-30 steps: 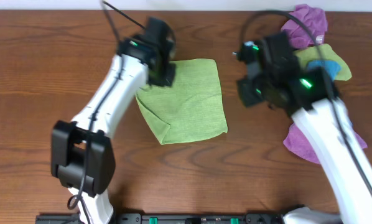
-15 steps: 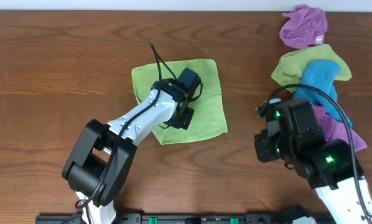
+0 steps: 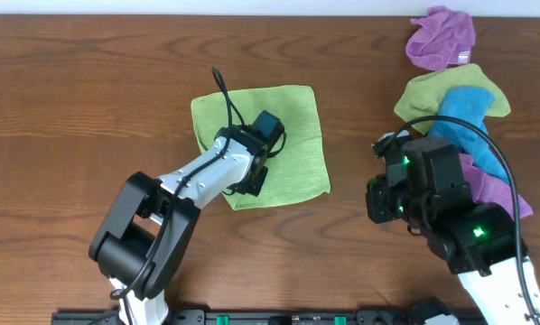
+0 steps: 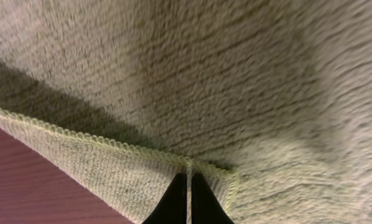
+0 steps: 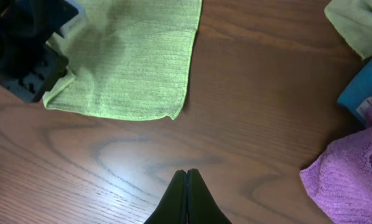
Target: Fold the cloth
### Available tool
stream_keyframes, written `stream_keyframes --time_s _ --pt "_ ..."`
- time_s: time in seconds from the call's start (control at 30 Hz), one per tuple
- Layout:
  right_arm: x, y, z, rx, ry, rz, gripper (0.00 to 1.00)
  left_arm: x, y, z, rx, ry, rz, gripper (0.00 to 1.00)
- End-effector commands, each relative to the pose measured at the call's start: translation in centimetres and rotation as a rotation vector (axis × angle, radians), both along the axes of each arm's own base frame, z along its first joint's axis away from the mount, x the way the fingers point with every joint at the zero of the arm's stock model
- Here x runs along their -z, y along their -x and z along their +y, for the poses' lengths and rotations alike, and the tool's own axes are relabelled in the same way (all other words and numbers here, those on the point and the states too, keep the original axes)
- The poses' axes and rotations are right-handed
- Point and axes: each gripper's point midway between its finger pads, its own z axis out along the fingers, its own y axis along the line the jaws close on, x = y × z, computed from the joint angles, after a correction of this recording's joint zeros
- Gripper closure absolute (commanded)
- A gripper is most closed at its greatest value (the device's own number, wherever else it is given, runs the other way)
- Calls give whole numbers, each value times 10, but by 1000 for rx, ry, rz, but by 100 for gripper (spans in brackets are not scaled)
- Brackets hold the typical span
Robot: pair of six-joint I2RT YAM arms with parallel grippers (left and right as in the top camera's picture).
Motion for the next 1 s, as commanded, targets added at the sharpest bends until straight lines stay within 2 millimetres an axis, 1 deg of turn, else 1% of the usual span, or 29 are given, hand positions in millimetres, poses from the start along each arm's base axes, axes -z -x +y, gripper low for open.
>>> stream_keyframes --time_s 0.0,0.2,0.27,0.3,0.4,0.43,0.5,0.53,0.6,0.77,0.97 --pt "-4 -1 1 11 -22 -11 99 -4 2 9 -19 -24 -9 94" --pt "-5 -2 1 11 -23 -13 98 -6 19 22 -35 -77 55 94" --pt "-4 -2 1 13 -20 -13 98 -12 19 22 -60 -66 42 94" --pt "-4 -2 1 13 -19 -13 98 -17 18 20 -59 -53 26 94" --pt "-1 -3 1 15 -12 0 98 -45 5 8 -60 37 -71 94" --pt "1 -4 1 15 -10 5 99 -51 2 3 -57 71 -92 94" --pt "5 -5 1 15 -4 21 99 -55 -4 -7 -54 126 -117 94" --pt "7 -6 2 15 -1 29 99 -53 -6 -11 -49 138 -116 94" --pt "10 -7 2 15 3 41 98 -42 -5 -11 -48 127 -93 94" --pt "10 -11 2 19 6 29 98 -17 3 -14 -48 120 -11 94" --pt "9 -12 2 14 10 21 98 -15 -6 -19 -47 145 -47 94"
